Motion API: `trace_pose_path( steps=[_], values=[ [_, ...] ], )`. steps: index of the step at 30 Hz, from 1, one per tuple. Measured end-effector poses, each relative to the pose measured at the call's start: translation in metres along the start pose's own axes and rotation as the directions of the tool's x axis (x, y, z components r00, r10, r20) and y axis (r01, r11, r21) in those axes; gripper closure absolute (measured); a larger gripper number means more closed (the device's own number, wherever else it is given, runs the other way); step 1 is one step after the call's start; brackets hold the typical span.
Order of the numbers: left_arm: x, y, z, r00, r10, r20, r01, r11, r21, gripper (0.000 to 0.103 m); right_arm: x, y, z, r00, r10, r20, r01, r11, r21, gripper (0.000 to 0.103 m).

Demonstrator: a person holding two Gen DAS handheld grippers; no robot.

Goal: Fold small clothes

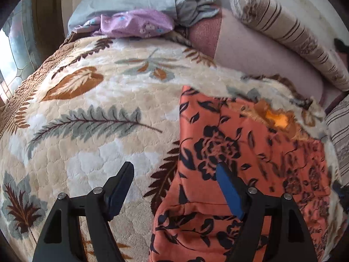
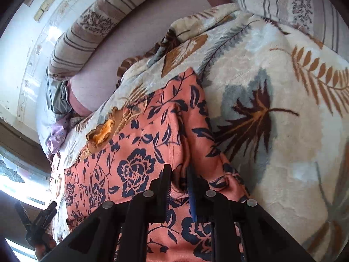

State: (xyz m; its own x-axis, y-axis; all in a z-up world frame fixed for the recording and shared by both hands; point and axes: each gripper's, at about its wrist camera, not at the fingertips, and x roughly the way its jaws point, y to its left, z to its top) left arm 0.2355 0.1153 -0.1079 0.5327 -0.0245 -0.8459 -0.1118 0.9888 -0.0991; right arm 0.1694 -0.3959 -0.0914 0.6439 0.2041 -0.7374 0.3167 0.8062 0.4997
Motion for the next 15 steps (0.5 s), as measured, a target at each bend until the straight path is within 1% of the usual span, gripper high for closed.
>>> trace_pose_path(
  steps=[1,2,3,4,5,6,7,8,9,10,12,14,15],
  values=[
    [0.015,-0.002,-0.004,0.998,0.033,-0.054,-0.032,0.999,0.022,0.025,-0.008,0.005,0.003,0.999,0.032,0.016,-0.033,0.999,0.006,0.086],
    [0.027,-0.003,-0.008,0.994,0.052,-0.099,-0.048,0.998,0.043,0.024,-0.013,0.012,0.007,0.997,0.073,0.020,-0.073,0.997,0.000,0.086],
    [0.026,-0.002,-0.010,0.996,0.054,-0.066,-0.050,0.998,0.046,0.023,-0.016,0.022,0.010,0.993,0.117,0.015,-0.116,0.993,-0.020,0.086],
    [0.022,-0.002,-0.010,0.997,0.055,-0.050,-0.052,0.997,0.050,0.023,-0.015,0.035,0.013,0.987,0.162,-0.006,-0.162,0.985,-0.052,0.085],
    [0.018,-0.002,-0.008,0.997,0.051,-0.051,-0.048,0.997,0.052,0.023,-0.011,0.048,0.015,0.979,0.203,-0.033,-0.205,0.975,-0.084,0.084],
    [0.012,0.000,-0.006,0.999,0.040,-0.035,-0.038,0.998,0.042,0.023,-0.005,0.059,0.017,0.967,0.245,-0.063,-0.251,0.962,-0.108,0.079],
    [0.004,0.003,-0.003,1.000,0.026,-0.005,-0.025,0.999,0.028,0.023,0.004,0.068,0.018,0.956,0.281,-0.088,-0.290,0.949,-0.120,0.065],
    [-0.002,0.004,0.001,1.000,0.016,0.021,-0.016,1.000,0.021,0.023,0.016,0.073,0.019,0.948,0.298,-0.109,-0.310,0.943,-0.122,0.049],
    [-0.006,0.005,0.006,0.999,0.009,0.037,-0.009,1.000,0.019,0.023,0.029,0.075,0.020,0.945,0.302,-0.127,-0.316,0.942,-0.115,0.024],
    [-0.007,0.006,0.013,0.999,0.005,0.048,-0.006,1.000,0.021,0.023,0.042,0.074,0.020,0.940,0.307,-0.149,-0.323,0.941,-0.097,0.021],
    [-0.001,0.005,0.026,0.999,0.012,0.051,-0.014,0.999,0.036,0.023,0.067,0.064,0.021,0.926,0.327,-0.188,-0.339,0.940,-0.032,0.021],
    [0.019,0.005,0.040,0.999,0.028,0.020,-0.028,0.999,0.031,0.023,0.087,0.049,0.024,0.915,0.346,-0.208,-0.347,0.937,0.032,0.021],
    [0.033,0.004,0.045,0.999,0.039,-0.014,-0.039,0.999,0.036,0.023,0.096,0.040,0.026,0.921,0.327,-0.210,-0.323,0.945,0.053,0.021]
  ],
)
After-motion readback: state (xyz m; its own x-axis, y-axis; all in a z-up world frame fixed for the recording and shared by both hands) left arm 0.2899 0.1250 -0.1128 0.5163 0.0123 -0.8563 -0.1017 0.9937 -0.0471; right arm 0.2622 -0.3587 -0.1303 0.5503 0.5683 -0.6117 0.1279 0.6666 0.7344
